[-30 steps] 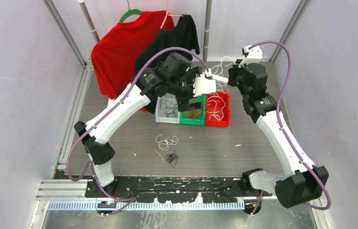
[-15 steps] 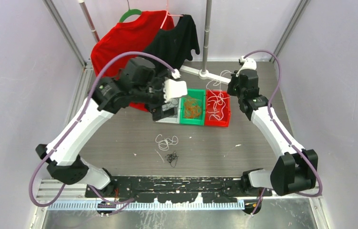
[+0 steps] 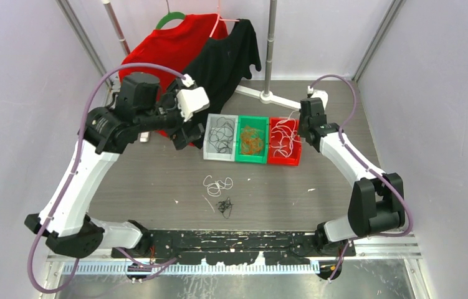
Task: Untangle the cables
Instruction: Place the cable in the bin.
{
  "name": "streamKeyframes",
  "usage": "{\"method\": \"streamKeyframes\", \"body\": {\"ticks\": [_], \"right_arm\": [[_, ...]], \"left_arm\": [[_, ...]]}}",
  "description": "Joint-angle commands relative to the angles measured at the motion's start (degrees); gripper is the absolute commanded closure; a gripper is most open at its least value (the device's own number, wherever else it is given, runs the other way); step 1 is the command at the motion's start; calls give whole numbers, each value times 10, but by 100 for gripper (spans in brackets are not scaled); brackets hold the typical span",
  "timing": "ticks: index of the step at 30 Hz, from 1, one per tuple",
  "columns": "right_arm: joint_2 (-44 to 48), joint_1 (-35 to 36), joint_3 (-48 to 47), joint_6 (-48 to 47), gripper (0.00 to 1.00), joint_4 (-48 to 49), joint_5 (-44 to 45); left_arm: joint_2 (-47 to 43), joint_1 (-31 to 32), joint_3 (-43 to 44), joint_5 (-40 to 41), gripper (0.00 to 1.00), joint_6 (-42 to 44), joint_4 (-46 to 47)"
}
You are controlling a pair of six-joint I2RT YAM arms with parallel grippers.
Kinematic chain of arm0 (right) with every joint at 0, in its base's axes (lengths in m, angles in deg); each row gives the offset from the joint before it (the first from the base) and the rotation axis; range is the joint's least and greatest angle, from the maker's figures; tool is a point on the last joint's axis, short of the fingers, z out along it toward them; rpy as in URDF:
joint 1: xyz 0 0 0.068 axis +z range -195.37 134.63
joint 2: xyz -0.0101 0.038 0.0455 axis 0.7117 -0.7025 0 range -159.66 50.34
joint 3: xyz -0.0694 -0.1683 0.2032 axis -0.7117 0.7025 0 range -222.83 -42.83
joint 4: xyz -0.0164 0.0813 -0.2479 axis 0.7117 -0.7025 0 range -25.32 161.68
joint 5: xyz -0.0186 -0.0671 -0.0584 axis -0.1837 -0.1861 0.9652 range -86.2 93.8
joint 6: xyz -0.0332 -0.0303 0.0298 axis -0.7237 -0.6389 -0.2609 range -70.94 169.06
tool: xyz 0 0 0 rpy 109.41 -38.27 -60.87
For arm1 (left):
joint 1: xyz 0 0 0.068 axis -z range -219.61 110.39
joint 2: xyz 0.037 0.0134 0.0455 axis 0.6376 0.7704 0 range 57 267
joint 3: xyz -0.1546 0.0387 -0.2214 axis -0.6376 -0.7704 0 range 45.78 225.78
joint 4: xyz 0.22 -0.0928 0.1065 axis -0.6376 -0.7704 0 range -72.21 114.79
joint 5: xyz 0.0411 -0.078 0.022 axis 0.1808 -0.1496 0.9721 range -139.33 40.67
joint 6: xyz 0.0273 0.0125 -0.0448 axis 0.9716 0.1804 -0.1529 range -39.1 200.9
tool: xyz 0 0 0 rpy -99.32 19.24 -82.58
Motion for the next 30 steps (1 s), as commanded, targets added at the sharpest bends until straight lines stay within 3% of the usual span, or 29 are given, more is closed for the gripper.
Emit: {"method": "streamKeyframes", "body": {"ticks": [1, 8, 12, 19, 22, 30], "right_arm": [[-12, 25, -15, 3, 99, -9, 37], [-48, 57, -22, 18, 96, -36, 40], [-66, 63, -35, 23, 79, -48, 44], [-55, 65, -51, 23, 41, -58, -22], [-38, 65, -54, 20, 39, -52, -63], [-26, 65, -111, 29, 44, -71, -93]], "left_arm": [[-29, -1, -12, -6, 1, -16, 41], [-38, -65, -7, 7, 0, -28, 53], [-9, -117, 6, -26, 1, -46, 49], [-29, -126, -40, -33, 1, -35, 81], [-28, -127, -37, -41, 1, -39, 73], [-23, -134, -36, -71, 1, -45, 57]]}}
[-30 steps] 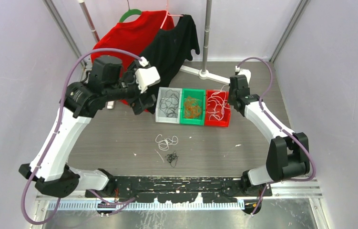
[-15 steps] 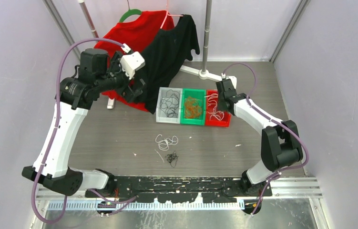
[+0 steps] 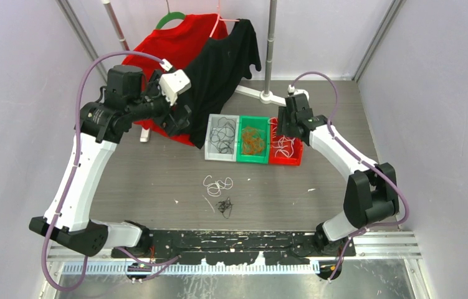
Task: Untangle the cables
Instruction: Place the cable in the bin.
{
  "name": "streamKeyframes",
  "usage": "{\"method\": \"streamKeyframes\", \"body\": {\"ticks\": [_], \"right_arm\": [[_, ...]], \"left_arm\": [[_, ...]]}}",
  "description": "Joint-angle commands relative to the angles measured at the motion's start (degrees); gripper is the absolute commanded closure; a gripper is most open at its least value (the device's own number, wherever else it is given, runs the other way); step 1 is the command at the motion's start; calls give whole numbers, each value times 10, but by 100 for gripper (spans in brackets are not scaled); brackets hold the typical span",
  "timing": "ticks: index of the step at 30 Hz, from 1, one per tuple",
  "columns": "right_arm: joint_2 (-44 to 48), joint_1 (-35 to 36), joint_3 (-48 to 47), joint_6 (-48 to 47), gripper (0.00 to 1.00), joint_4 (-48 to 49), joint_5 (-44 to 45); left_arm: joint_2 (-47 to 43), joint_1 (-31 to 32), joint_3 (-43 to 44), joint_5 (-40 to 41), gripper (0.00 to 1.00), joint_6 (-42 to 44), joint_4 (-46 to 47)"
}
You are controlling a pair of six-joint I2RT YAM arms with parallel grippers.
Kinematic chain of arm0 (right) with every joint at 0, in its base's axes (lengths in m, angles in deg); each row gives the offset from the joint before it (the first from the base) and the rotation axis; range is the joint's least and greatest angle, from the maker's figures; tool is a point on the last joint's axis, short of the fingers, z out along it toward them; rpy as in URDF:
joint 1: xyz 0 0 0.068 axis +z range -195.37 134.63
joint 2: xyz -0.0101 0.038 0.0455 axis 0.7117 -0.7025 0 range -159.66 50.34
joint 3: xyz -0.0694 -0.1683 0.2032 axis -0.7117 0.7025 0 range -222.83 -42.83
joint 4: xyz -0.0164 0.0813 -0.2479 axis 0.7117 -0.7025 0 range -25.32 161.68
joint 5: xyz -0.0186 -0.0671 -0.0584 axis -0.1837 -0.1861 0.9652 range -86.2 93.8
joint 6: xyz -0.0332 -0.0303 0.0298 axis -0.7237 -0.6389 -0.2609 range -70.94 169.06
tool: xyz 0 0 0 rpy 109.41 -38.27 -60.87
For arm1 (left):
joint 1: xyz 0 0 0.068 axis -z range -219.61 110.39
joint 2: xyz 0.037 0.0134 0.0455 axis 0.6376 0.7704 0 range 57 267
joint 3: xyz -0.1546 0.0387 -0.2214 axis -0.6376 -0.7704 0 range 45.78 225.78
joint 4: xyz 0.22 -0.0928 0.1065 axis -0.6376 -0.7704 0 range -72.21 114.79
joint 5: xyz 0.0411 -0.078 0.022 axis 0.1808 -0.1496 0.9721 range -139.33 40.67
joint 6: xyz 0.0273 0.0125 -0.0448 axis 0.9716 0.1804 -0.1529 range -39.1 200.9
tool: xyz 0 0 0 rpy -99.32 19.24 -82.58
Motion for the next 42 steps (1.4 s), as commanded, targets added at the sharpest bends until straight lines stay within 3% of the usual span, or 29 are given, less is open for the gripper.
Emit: {"method": "streamKeyframes", "body": {"ticks": [1, 9, 14, 17, 24, 30, 38, 42], "right_arm": [[26, 2, -60, 3, 43, -2, -24], [7, -104, -82, 38, 38, 17, -31], [-34, -117, -99, 69, 39, 30, -63], [-42, -109, -88, 84, 43, 47, -63], [-67, -72, -66, 94, 64, 57, -22], [-123, -24, -77, 68, 68, 79, 53], [-195, -20, -93, 52, 74, 102, 100], [-201, -13, -76, 49, 86, 110, 85]], "left_arm": [[-14, -7, 7, -32, 1, -5, 7], [-19, -11, -3, -44, 1, -5, 12], [-19, -11, -4, -50, 1, -7, 14], [-19, -11, -4, -52, 1, -6, 10], [-19, -12, -7, -54, 0, 0, 13], [-19, -14, -10, -54, 1, 3, 12], [-48, -23, -30, -54, 1, 15, 17], [-47, -29, -31, -57, 1, 21, 16]]}}
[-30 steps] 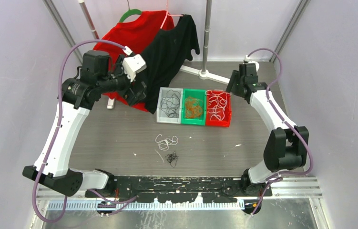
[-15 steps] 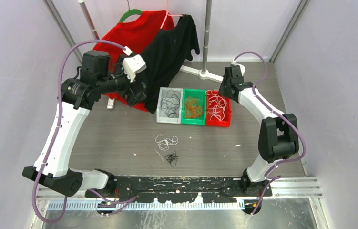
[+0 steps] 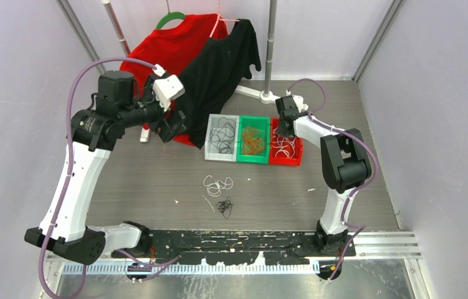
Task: Untangle the cables
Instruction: Place the cable in the bin.
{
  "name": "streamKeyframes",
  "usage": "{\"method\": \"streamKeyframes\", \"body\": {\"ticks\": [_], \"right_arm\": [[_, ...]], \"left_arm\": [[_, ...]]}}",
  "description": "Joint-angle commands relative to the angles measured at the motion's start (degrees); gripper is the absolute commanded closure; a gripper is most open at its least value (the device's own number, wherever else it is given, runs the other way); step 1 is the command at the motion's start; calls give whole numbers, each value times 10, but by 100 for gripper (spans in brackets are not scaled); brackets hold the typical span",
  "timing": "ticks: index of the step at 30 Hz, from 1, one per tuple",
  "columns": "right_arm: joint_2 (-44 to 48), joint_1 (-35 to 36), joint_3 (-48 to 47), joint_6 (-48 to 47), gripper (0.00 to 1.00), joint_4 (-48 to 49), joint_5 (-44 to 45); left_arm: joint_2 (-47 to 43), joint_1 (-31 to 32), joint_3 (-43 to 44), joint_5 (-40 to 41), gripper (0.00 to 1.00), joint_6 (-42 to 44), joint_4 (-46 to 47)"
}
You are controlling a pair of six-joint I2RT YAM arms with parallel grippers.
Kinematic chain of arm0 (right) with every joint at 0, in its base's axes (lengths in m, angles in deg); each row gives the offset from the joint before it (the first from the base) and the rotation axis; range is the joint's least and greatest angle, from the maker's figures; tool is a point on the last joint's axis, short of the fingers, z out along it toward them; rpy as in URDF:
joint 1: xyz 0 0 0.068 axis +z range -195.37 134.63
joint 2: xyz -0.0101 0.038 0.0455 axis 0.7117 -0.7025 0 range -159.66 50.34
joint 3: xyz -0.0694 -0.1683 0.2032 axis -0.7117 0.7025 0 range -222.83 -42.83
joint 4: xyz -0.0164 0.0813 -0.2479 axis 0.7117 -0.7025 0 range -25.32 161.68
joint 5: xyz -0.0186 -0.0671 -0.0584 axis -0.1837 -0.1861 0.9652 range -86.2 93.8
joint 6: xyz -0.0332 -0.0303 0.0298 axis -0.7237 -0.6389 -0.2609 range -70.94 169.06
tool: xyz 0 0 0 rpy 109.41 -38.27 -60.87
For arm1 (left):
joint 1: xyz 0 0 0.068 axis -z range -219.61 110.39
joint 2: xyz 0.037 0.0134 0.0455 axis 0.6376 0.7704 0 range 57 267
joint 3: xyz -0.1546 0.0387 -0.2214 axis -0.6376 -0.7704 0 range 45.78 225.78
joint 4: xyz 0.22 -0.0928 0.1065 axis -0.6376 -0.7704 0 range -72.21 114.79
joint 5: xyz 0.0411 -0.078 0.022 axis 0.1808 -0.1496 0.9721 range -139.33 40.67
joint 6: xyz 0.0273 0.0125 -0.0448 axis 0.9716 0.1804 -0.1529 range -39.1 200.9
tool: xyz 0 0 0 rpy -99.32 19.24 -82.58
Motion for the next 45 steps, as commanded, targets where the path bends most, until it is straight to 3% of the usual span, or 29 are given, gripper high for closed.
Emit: {"method": "streamKeyframes", "body": {"ticks": [1, 3, 6, 8, 12, 14, 19, 29, 37, 45], "right_arm": [[10, 8, -7, -15, 90, 33, 16], [8, 15, -12, -24, 92, 22, 19], [-6, 16, -37, -27, 87, -14, 8], [-16, 16, -56, -27, 78, -39, -1], [25, 16, -51, -21, 43, -44, -24], [65, 16, -53, -23, 37, -46, -28], [125, 13, -88, -26, 35, -74, -18], [181, -44, -60, 25, 53, -62, -49], [307, 109, 25, -11, 35, -49, -20], [362, 234, 146, 69, 34, -28, -154]], "left_arm": [[-9, -10, -1, -14, 0, 14, 18], [-8, -12, 0, -16, 0, 15, 19], [-8, -13, 0, -21, 1, 14, 19], [-9, -14, -2, -23, 1, 14, 18], [-13, -15, -4, -24, 1, 21, 14], [-13, -17, -2, -25, 1, 22, 13], [-8, -20, 9, -33, 1, 16, 14], [-11, -20, 9, -41, 1, 4, 13], [-21, -20, -79, -95, 1, -18, -15], [-41, -20, -248, -159, 1, -16, 32]]}}
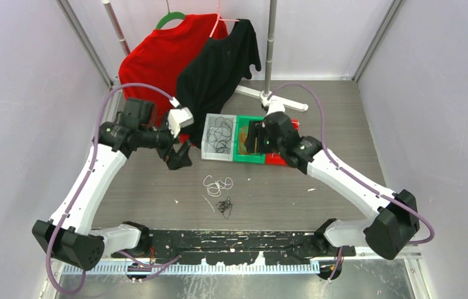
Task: Untangle the cables
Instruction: Place the cable in the bin, then pick up the cable at the center of the board.
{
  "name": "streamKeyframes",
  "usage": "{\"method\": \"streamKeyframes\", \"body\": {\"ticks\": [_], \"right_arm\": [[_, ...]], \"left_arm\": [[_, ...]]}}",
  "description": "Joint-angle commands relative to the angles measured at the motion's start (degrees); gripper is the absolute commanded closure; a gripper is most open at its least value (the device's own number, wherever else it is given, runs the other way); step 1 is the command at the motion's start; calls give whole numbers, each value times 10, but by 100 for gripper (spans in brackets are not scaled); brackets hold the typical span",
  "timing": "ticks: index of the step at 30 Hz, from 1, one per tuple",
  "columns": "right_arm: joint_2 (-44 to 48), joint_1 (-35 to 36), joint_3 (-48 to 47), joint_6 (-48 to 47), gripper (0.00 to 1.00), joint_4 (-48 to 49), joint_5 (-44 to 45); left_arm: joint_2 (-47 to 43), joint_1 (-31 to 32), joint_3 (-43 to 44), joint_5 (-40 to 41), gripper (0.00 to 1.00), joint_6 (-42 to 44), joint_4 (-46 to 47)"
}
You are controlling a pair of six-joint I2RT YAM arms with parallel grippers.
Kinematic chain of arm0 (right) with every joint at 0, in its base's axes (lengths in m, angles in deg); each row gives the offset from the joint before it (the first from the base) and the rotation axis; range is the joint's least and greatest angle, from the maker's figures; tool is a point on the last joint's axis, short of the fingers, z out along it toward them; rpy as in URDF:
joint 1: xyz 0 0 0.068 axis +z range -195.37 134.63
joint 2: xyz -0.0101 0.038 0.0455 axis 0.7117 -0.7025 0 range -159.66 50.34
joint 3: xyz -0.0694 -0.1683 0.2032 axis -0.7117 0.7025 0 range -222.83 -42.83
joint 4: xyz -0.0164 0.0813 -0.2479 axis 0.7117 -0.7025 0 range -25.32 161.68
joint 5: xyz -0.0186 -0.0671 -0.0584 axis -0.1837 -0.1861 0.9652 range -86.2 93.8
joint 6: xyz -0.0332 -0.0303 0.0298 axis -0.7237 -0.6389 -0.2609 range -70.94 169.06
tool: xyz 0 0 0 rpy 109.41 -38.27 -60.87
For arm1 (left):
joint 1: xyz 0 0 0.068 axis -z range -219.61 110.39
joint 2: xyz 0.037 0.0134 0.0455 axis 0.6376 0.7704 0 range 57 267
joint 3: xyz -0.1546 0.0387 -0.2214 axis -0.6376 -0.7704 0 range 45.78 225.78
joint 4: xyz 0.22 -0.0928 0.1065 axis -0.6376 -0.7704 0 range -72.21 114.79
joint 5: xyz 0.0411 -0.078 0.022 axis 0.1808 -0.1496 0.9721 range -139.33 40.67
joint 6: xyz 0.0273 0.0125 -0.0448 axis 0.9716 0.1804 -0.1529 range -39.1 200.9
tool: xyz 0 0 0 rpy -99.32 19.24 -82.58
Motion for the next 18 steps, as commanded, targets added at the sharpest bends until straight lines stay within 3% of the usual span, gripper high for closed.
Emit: {"method": "streamKeyframes", "body": {"ticks": [1, 3, 8, 14, 18], "right_arm": [[18, 40, 76, 57, 34, 57, -76], [2, 70, 95, 62, 34, 101, -98], [-109, 131, 34, 41, 33, 102, -131], [-232, 178, -58, 15, 36, 54, -153], [-299, 183, -103, 0, 48, 7, -142]], "left_arm": [[-8, -2, -59, -54, 1, -11, 37], [9, -3, -67, -51, 1, -17, 35], [14, -15, -88, -32, 0, -24, 53], [8, -70, -99, -49, 0, -32, 71], [14, -103, -86, -66, 0, -48, 76]]}}
